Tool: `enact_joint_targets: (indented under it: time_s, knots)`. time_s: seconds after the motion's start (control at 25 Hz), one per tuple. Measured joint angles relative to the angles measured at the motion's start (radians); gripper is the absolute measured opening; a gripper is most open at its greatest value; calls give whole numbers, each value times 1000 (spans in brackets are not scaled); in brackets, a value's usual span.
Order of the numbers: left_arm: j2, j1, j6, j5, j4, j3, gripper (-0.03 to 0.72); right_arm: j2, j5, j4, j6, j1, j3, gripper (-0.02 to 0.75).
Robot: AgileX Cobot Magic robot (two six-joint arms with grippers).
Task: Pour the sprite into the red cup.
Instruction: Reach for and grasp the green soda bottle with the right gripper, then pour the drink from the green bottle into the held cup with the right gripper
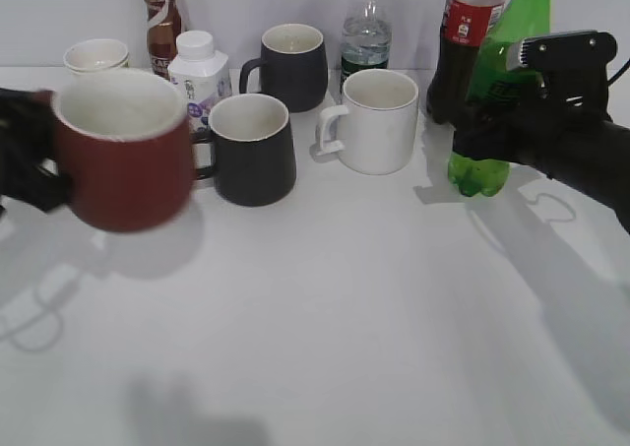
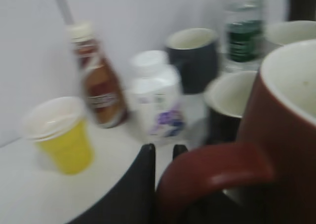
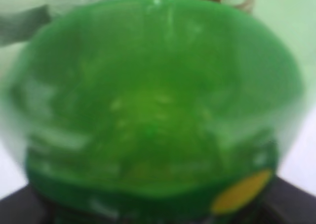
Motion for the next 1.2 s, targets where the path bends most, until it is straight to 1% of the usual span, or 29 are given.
enact_joint_targets:
  time_s: [0.04, 0.12, 0.24, 0.36, 0.48, 0.56, 0.68, 0.8, 1.0, 1.2]
  knots:
    - [-1, -33, 0, 9, 1, 0, 76, 0, -1, 0, 0, 0, 0, 440]
    - [-2, -100, -1, 14, 3, 0, 76, 0, -5, 0, 0, 0, 0, 438]
    - [-1, -180, -1, 23, 5, 0, 76, -7, 0, 0, 0, 0, 0, 438]
    - [23, -226, -1, 26, 5, 0, 76, -47, 26, -5, -2, 0, 4, 438]
    - [95, -237, -1, -6, -25, 0, 76, -115, 42, -75, -38, 0, 4, 438]
    - [154, -238, -1, -60, -66, 0, 76, -155, 73, -187, -59, 0, -8, 438]
    - [247, -238, -1, -176, -85, 0, 76, -184, 131, -359, -67, 1, -45, 438]
    - [317, -239, -1, -262, -88, -2, 76, -185, 150, -457, -71, 2, -85, 438]
    - [360, -239, -1, -273, -90, -21, 76, -185, 199, -643, -88, 2, -169, 438]
    - [363, -239, -1, -278, -87, -65, 76, -185, 193, -768, -90, 2, -197, 438]
